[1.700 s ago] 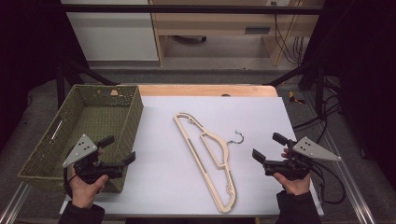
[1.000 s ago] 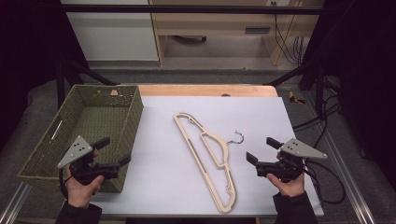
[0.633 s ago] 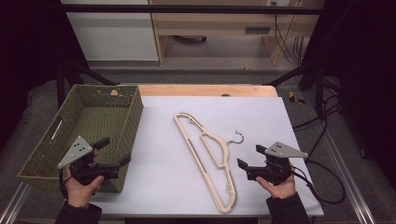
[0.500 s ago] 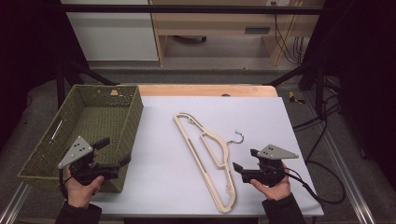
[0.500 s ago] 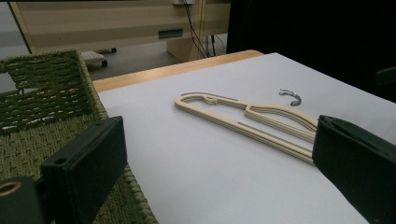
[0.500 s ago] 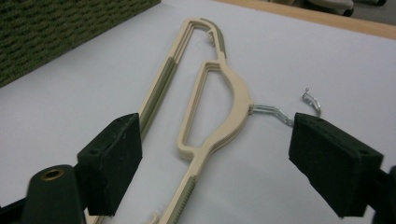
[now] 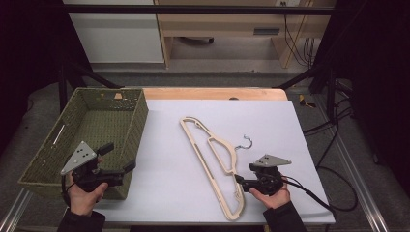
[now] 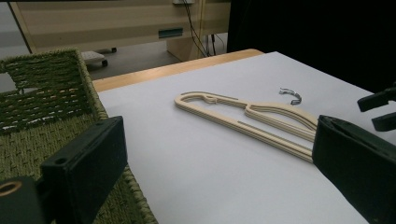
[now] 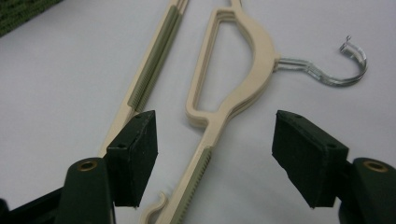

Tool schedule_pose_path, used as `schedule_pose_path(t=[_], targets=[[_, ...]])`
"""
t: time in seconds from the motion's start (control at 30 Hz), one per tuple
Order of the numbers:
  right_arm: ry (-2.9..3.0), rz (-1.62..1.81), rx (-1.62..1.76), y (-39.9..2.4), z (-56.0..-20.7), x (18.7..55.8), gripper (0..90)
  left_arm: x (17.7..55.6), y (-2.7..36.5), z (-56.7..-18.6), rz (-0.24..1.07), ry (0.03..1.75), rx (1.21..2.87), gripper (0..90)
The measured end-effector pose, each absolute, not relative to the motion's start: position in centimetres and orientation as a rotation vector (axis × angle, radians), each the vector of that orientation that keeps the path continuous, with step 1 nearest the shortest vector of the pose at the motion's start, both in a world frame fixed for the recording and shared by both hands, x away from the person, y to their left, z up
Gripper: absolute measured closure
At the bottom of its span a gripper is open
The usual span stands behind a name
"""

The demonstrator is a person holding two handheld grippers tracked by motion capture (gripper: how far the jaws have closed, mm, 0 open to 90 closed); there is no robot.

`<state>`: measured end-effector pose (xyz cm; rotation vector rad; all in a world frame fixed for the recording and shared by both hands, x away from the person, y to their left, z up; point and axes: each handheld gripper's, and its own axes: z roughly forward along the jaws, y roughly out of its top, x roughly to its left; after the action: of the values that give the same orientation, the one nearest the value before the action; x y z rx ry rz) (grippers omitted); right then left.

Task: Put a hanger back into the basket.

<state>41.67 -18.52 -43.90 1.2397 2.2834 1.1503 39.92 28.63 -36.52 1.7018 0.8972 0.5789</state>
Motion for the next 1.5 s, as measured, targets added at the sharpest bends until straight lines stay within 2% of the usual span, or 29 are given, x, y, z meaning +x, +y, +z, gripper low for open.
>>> schedule_pose_path(t=[0.27, 0.37, 0.57, 0.77, 1.5], targets=[[2.365, 1.027, 1.334, -17.1, -46.1, 42.3, 45.4, 39.9, 28.4, -36.6, 0.576, 0.893, 1.714, 3.5], [2.375, 1.026, 1.337, -17.1, -46.3, 42.3, 48.2, 39.9, 28.3, -36.6, 0.576, 0.893, 1.714, 3.6], [2.399, 1.003, 1.404, -16.7, -46.8, 42.4, 61.3, 39.9, 28.3, -36.7, 0.574, 0.891, 1.718, 3.7], [2.424, 1.014, 1.463, -16.8, -47.0, 42.6, 69.5, 40.0, 28.1, -36.8, 0.572, 0.891, 1.722, 3.8], [2.302, 1.135, 1.623, -18.6, -45.8, 42.7, 80.2, 40.0, 27.8, -36.8, 0.572, 0.888, 1.727, 4.2]])
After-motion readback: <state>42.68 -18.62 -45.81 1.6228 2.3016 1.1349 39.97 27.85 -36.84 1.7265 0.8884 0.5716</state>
